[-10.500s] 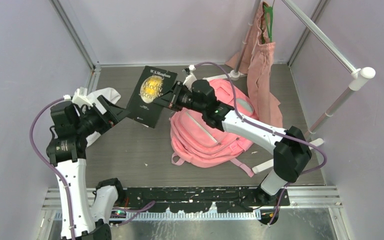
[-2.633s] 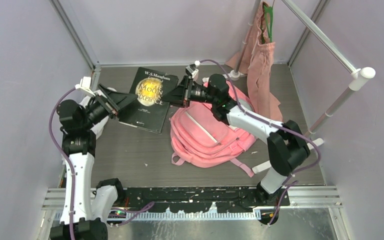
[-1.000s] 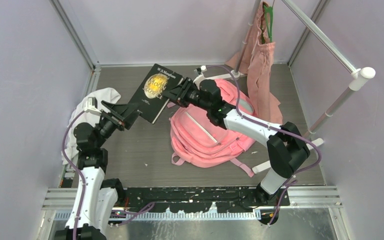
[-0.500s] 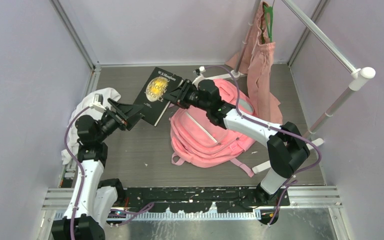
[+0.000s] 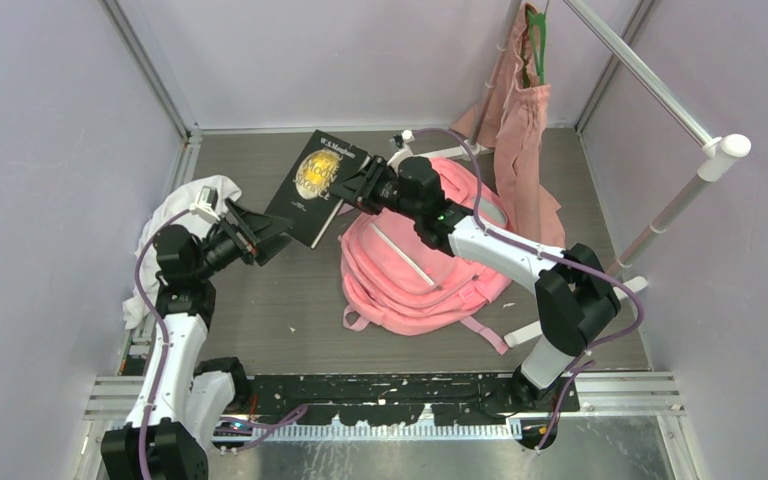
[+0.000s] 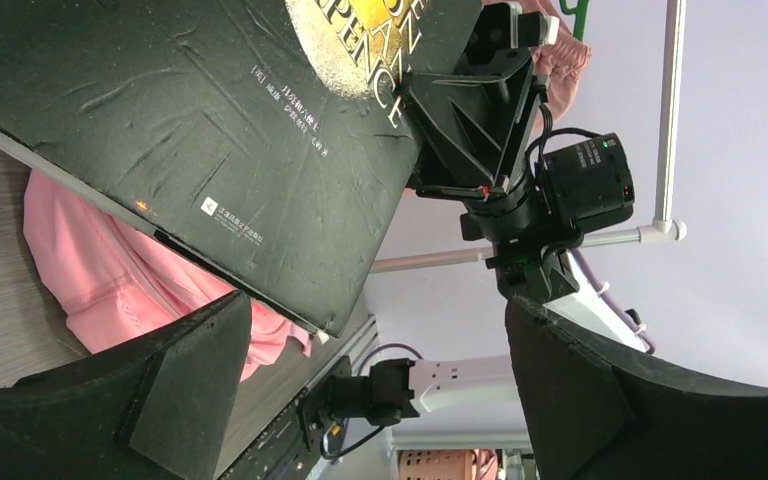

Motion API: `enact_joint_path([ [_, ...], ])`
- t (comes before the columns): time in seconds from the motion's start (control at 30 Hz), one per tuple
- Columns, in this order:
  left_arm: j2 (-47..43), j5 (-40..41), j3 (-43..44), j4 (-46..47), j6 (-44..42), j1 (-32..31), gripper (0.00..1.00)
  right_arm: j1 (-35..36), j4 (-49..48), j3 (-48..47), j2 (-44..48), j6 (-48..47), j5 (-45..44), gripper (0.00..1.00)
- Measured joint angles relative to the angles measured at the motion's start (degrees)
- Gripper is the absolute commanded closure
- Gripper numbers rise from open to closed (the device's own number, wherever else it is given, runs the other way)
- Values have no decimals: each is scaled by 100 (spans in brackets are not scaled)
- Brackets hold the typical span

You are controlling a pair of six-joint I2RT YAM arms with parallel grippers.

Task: Pack the student bag
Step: Pick up the book from the center of the board.

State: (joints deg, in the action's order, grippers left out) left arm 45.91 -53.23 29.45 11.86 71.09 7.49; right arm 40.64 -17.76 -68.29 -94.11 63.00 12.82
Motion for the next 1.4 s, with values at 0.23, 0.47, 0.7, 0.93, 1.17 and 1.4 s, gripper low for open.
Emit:
enact_joint_path([
  [0.23, 28, -68, 0, 37, -81, 2, 1, -17, 20, -2, 114, -15, -17, 99],
  [0.47, 428, -232, -122, 492, 39, 0, 0, -22, -142, -2, 201, 120, 28, 99],
  [0.7, 640, -201, -328, 1161, 431, -4, 1, -9, -254, -2, 199, 330, 133, 99],
  [0.93, 662, 103, -328, 1888, 835, -17, 7, 105, -542, 15, 186, 632, 118, 99],
  [1.17, 640, 437, -389, 2319, 1137, -46, 26, 170, -1097, 332, 66, 1130, 15, 99],
  [1.4, 686, 656, -463, 2308, 1235, -46, 69, 197, -1325, 332, -153, 1427, 63, 99],
])
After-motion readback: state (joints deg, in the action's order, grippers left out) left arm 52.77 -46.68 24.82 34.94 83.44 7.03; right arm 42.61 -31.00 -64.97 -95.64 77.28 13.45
